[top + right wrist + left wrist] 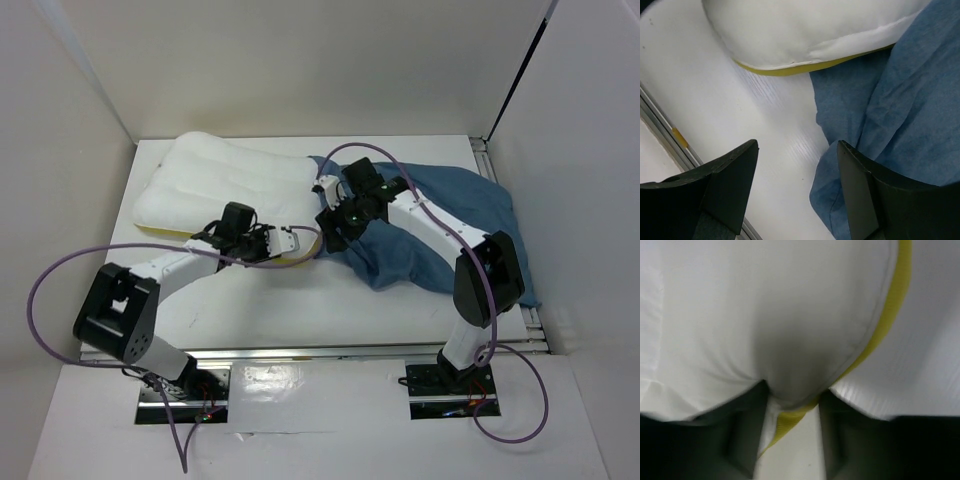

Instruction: Put the pillow into the pillowcase

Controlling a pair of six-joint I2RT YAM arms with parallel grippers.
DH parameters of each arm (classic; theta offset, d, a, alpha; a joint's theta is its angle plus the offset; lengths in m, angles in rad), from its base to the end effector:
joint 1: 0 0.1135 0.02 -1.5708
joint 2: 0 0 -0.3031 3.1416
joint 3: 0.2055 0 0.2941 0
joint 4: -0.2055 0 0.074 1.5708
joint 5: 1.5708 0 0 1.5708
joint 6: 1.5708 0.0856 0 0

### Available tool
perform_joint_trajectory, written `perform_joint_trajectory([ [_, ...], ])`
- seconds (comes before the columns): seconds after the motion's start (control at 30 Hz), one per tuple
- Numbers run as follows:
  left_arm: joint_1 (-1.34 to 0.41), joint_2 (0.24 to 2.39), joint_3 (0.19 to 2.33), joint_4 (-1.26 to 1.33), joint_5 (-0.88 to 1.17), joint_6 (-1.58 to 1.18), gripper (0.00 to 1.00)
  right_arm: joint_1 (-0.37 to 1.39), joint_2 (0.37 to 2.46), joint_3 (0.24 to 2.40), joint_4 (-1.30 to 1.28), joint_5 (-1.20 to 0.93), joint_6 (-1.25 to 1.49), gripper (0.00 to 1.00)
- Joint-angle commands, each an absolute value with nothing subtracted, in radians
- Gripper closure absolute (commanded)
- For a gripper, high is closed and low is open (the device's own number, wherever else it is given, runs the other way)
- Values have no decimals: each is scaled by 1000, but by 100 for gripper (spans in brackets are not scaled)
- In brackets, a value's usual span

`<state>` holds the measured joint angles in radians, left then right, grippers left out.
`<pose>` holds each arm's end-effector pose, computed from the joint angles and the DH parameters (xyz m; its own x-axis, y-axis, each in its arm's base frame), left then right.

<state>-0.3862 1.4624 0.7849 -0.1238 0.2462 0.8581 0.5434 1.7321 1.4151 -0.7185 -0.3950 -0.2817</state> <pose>0.3241 -0.1543 0.1683 -0.0398 0.8083 -0.5874 0.8450 0.3410 0.4120 0.3587 0.2552 0.2483 -0.5278 -0.6186 -0.5820 -0.8245 0.5378 0.1761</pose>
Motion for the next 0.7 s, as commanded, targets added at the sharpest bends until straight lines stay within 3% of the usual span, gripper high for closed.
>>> perform_joint_trajectory([
  [0.0, -388, 1567, 893, -92, 290, 835, 64, 532, 1729, 1447, -726, -376, -282, 29],
  [0.03, -388, 1592, 923, -115, 276, 825, 93, 532, 1729, 1447, -713, -376, -282, 29],
  [0.07, -388, 1610, 978, -132, 267, 813, 100, 532, 1717, 1434, -698, -367, -282, 29],
  [0.33, -315, 1664, 1204, -371, 394, 744, 100, 532, 1585, 1266, -509, -227, -305, 29],
  [0.67, -229, 1828, 1685, -900, 701, 703, 100, 551, 1529, 1183, -370, -97, -236, 30],
])
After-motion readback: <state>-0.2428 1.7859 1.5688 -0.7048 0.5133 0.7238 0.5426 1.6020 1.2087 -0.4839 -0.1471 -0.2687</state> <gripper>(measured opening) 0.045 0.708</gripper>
